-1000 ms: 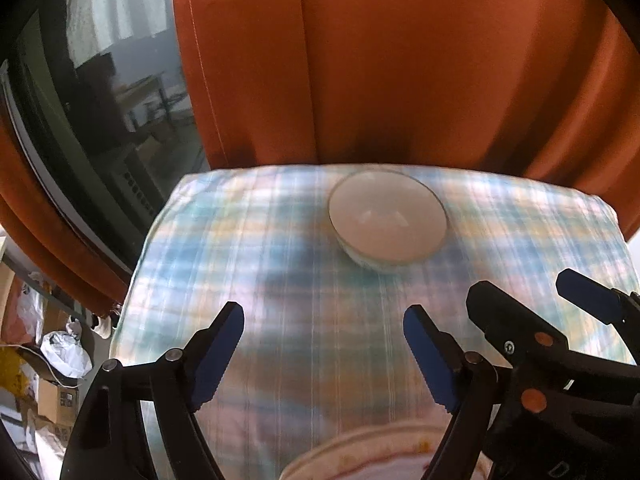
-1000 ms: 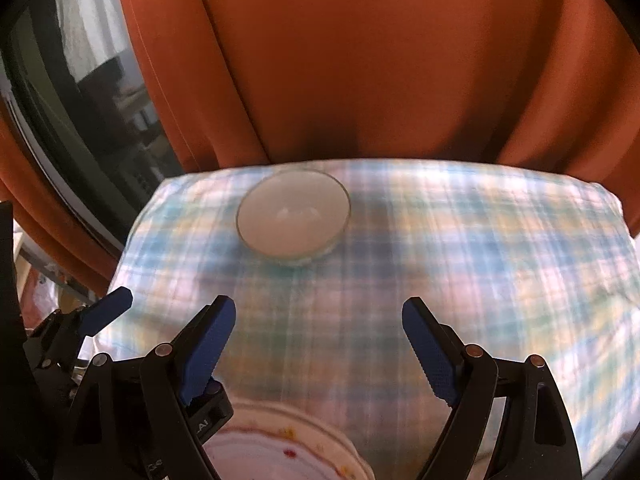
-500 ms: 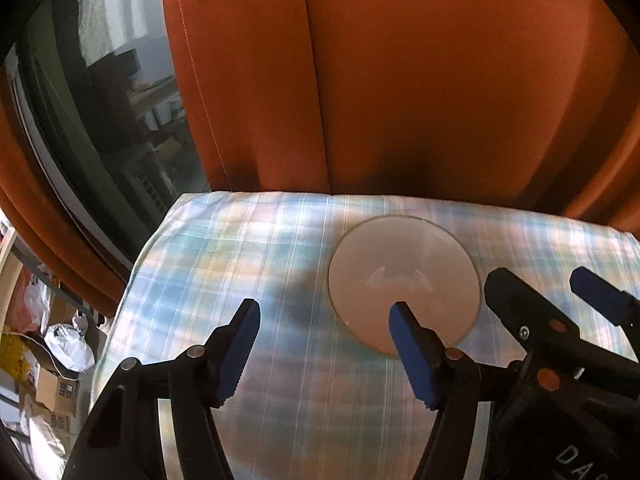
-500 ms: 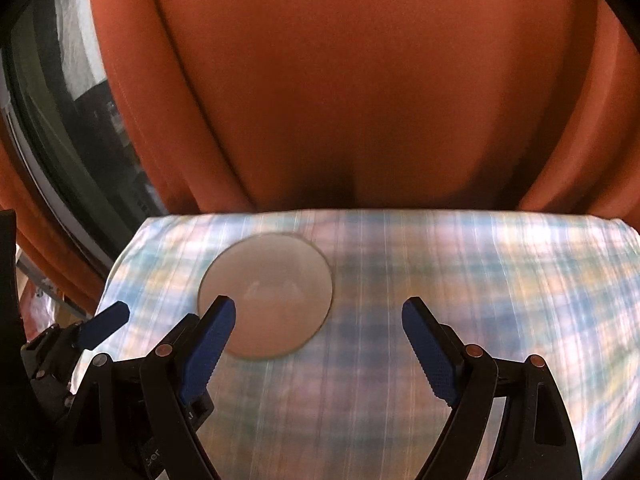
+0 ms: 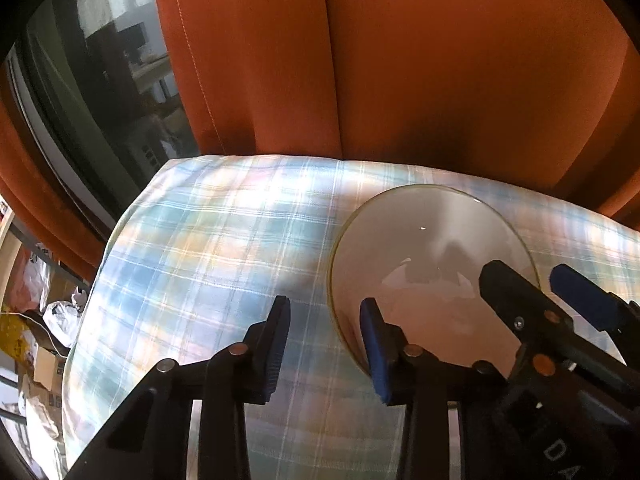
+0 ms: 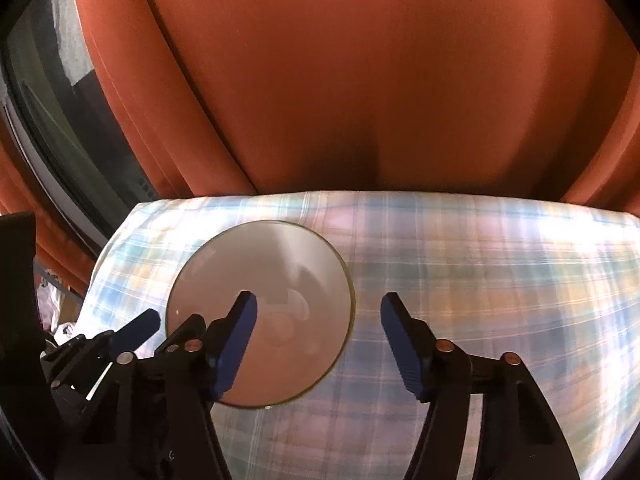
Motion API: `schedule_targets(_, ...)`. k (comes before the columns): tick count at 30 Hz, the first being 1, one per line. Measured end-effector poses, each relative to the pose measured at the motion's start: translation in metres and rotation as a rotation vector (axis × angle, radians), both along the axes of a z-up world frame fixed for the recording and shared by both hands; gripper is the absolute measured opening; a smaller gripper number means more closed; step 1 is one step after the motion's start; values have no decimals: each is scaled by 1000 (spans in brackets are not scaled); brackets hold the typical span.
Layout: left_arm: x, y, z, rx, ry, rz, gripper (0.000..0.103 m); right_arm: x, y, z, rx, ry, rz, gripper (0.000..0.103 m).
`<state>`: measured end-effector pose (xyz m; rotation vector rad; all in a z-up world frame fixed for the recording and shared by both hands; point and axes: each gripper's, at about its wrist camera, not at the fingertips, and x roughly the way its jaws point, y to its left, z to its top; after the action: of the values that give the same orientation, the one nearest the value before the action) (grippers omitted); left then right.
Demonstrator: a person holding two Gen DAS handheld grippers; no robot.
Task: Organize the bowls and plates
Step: 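Close the right gripper on the rim of the lone white bowl, then lift the white bowl and carry it back toward the plate stack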
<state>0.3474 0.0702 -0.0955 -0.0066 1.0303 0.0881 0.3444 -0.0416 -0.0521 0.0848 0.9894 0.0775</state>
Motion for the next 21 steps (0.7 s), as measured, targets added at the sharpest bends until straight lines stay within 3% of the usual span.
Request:
schedule_targets(4,7,-2,-6,5,2,-12,28,7,5,-8,1,18,18,54)
schedule_targets(12,15,-10,-16,10,28,-34,18,16,3,-20,-15,35,0,42)
schedule_targets(21,21,-13,-19,12,34,-55,17,28,0,-32,-29,66,-27,26)
